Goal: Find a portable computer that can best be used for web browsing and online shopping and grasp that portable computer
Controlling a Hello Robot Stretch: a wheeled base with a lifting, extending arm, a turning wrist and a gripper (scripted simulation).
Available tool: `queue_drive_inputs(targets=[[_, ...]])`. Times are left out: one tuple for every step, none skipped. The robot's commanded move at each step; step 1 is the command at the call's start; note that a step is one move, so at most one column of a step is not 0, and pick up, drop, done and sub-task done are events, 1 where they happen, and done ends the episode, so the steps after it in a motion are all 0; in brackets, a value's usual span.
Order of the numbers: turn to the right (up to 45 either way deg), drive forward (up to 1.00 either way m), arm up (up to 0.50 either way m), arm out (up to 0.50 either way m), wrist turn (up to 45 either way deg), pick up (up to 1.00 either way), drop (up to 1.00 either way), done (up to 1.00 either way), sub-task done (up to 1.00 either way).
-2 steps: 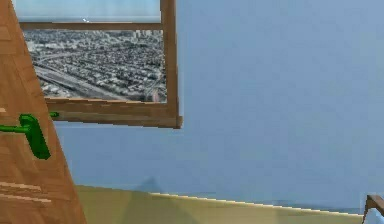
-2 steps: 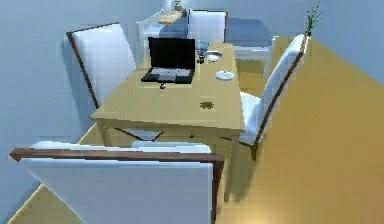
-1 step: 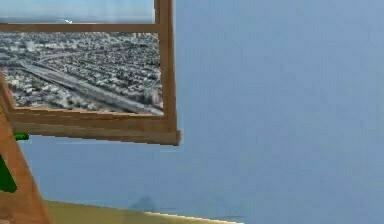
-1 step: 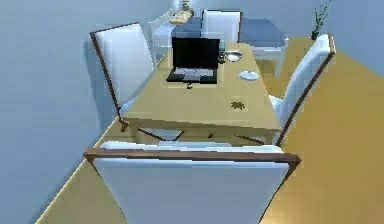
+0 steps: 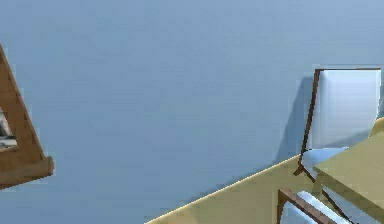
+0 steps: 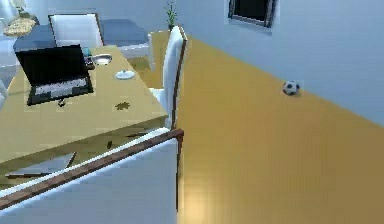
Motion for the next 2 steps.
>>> queue_drive_inputs(targets=[[0.0, 0.60, 0.00, 0.00, 0.0, 0.00, 0.00, 0.00, 0.00], [6.0, 0.00, 0.00, 0.00, 0.0, 0.00, 0.00, 0.00, 0.00]])
